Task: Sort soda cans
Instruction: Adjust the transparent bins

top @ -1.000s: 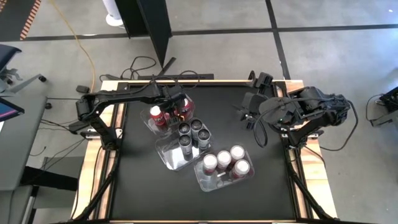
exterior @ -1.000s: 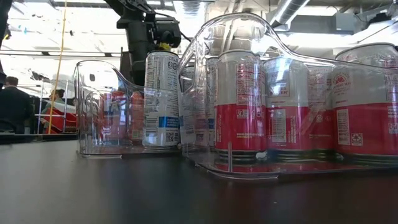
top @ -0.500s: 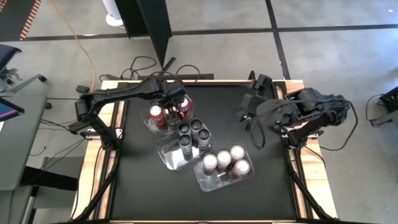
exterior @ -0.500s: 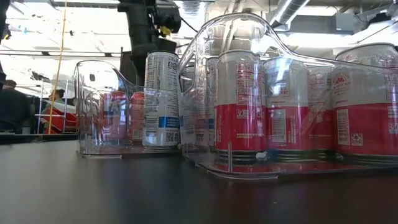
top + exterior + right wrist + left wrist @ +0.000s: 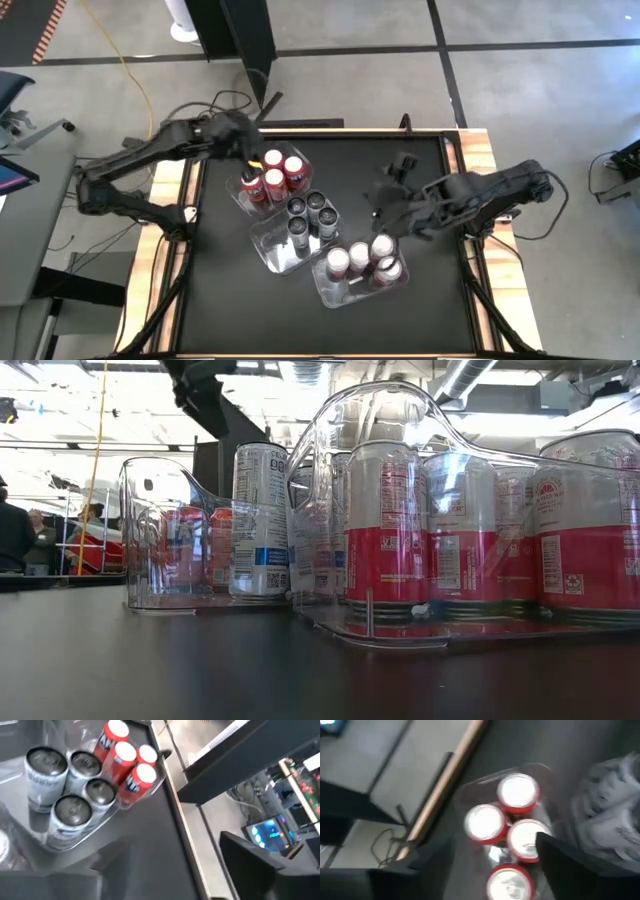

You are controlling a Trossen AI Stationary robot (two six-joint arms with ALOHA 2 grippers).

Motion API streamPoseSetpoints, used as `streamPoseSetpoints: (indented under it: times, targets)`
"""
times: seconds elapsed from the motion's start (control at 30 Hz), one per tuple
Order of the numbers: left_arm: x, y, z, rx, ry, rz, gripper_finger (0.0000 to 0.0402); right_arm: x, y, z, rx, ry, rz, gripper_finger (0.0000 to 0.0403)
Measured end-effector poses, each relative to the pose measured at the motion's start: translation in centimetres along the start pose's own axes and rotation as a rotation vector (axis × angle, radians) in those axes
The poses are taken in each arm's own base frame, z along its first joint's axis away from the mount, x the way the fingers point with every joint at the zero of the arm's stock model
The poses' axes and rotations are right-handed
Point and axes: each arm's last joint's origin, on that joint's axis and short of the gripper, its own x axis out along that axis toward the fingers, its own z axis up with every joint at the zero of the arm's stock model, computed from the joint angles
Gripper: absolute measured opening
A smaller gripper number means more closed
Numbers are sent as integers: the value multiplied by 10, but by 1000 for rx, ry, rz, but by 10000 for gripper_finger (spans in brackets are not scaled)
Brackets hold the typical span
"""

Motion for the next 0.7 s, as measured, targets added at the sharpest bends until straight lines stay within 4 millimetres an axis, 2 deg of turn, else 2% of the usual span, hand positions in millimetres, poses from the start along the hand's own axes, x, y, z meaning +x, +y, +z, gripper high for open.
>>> streamPoseSetpoints:
  times: [0.13, 0.3, 0.47, 0.7]
  targets:
    - [-16, 14, -15, -109, -56, 59, 171, 8, 25, -13, 24, 29, 5, 254]
    - [-10, 19, -38, -196, -22, 89, 24, 2, 50, -28, 78, 9, -25, 136]
    - [-2, 15, -60, -229, 5, 92, 4, -17, 69, -38, 151, -36, -3, 20]
    - [2, 10, -94, -322, -31, 119, 1, -41, 99, -61, 275, -72, 82, 9]
